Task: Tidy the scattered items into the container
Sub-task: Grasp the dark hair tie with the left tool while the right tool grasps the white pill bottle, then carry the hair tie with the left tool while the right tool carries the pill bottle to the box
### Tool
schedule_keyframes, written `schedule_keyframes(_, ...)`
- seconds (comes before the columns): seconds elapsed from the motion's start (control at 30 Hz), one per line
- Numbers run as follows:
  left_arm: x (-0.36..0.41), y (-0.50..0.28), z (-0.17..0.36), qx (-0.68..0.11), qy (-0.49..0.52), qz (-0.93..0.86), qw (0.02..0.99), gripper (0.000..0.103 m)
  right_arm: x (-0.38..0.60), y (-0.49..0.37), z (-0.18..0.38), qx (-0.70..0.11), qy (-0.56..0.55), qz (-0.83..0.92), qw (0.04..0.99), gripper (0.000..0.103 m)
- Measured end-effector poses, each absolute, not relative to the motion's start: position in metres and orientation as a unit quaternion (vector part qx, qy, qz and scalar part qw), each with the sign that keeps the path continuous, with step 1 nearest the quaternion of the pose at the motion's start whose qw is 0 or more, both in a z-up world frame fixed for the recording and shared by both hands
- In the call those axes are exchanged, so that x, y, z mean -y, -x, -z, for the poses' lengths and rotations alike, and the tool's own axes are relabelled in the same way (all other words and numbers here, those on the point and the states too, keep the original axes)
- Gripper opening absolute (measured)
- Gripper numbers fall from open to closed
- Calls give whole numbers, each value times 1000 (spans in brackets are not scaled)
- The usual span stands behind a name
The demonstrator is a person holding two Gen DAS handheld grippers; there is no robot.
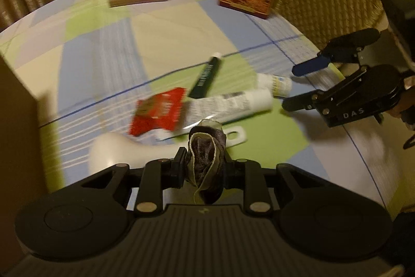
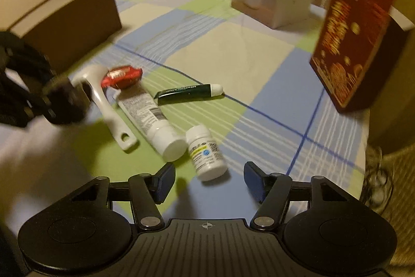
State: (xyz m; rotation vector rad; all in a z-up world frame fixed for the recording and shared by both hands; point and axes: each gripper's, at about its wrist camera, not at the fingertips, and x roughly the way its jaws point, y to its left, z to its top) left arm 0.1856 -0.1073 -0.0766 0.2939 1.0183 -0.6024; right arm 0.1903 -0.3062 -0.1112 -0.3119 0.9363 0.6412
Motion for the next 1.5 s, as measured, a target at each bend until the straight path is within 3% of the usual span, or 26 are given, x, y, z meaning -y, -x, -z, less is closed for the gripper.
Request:
schedule_keyframes(0.07,101,-185,73,-479,-134,274,823,21,302,-193,114,-433,168,-320,825,66)
schedule_keyframes(0.17,95,-184,71,-483,-126,267,825,21,295,-197,119,-435,196,-340,810,35)
schedule_keyframes(0.23,92,-182,71,-486,-121,264,824,21,293,-197,120,-436,201,-346,806,35)
schedule_keyframes(0.27,91,-181,70,-487,-120,263,824,21,293,-196,119,-437,203,-343,807,29)
schedule_keyframes(0.73,60,-158,36,-467,-117,267,835,21,313,-163,59,-479,37,-325,815,29)
schedule_keyframes(1.5,-112,-139,-45,-407,-92,172,892,21,140,-115,-10,-412,42,-477,775,29)
